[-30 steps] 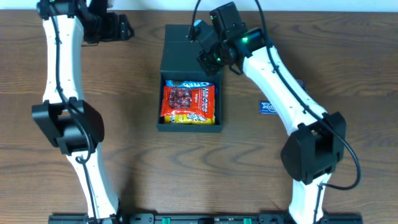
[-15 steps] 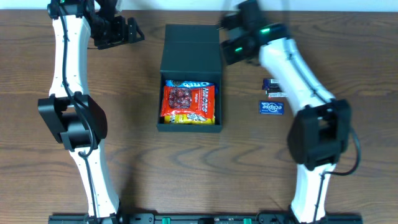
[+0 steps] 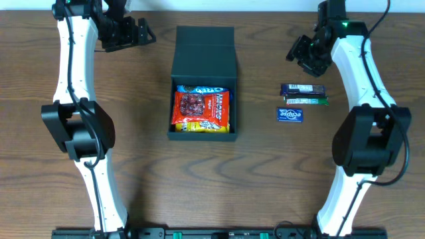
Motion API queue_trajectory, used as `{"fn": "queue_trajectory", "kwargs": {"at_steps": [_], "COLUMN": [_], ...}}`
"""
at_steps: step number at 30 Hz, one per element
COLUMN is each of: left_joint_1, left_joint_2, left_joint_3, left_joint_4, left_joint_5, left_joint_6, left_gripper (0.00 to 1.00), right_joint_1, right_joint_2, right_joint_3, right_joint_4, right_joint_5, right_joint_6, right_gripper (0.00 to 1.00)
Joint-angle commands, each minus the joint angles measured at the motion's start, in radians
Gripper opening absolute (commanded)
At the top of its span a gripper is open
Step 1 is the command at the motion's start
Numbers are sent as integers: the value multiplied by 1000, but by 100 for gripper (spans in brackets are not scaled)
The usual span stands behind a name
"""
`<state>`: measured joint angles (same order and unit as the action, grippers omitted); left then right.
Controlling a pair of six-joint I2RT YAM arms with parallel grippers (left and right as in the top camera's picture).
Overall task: Pack container
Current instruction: 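Lower the right gripper onto the dark chocolate bar to grasp it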
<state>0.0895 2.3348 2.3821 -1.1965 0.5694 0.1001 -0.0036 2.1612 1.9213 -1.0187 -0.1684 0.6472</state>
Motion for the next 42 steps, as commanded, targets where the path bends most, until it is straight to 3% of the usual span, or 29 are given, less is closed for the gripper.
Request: {"fn": "queue_trajectory", "kwargs": {"at_steps": [1, 8, 13, 17, 42], "left_joint_1": [0, 0, 0, 0, 0], "left_joint_2": [11, 11, 11, 11, 11], "left_joint_3": [-6, -6, -6, -6, -6], "left_joint_4": [0, 0, 0, 0, 0], "left_joint_5": [7, 7, 7, 7, 4], "left_joint_6": [-11, -11, -11, -11, -11], "left_gripper": [95, 96, 97, 98, 98], "right_joint_1": [-6, 11, 11, 11, -34], "right_joint_2": [43, 46, 57, 85, 190], "right_joint_3": [-6, -6, -6, -6, -6], "right_joint_4": [24, 46, -15, -32, -85], "right_joint_5": [-47, -10, 55, 68, 76], "right_joint_6": [187, 201, 412, 494, 508], "right_gripper": [82, 83, 83, 82, 77]}}
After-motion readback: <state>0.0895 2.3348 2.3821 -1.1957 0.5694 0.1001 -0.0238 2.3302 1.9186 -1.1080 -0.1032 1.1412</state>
